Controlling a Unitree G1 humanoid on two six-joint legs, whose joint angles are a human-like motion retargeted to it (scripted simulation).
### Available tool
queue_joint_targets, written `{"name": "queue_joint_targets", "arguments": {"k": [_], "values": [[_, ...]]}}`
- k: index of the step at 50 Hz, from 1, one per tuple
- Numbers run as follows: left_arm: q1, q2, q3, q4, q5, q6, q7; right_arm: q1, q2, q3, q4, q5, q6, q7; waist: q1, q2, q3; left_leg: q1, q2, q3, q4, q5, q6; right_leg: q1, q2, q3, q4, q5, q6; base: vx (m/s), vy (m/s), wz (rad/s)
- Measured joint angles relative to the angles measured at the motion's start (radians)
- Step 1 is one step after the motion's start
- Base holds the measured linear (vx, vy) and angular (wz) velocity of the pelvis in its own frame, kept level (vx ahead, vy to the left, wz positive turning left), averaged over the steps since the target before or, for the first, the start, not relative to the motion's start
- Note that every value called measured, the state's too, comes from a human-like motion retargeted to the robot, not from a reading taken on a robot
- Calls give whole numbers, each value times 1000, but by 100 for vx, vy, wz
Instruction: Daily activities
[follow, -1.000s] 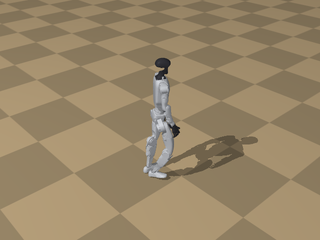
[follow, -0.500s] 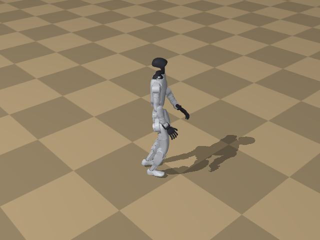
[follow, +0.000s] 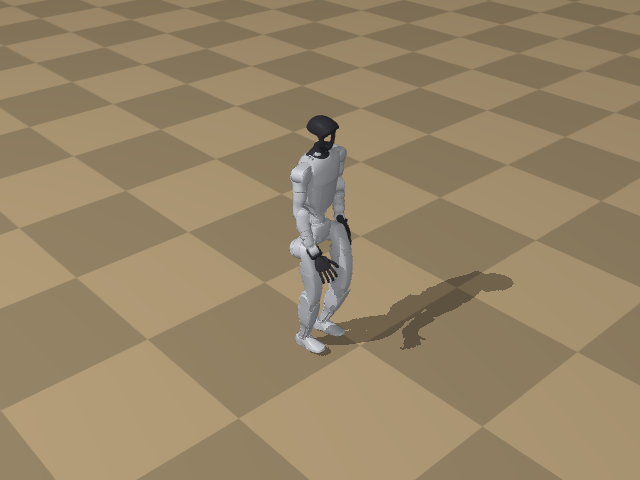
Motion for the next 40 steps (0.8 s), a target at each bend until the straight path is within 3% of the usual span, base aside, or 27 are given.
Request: {"name": "queue_joint_targets", "arguments": {"k": [22,31,40], "values": [[-160,3,-129,-78,58,7,-54,60,48,56,-15,-112,59,-30,-48,-45,-18,104,-67,-15,-105,48,-36,1,-132,-104,194,-136,-23,0,0,-2],[-272,-43,-210,-111,102,5,-87,60,43,75,-38,-176,80,-89,-70,6,-4,21,-69,-69,-24,56,-84,-21,-135,-159,199,-140,-30,-5,-5,26],[-447,-104,-330,-245,128,-31,-116,50,18,76,-33,-192,101,-145,-71,86,-25,-74,-53,-109,-44,121,-148,-37,-119,-247,93,-73,-8,-5,-2,36]]}}
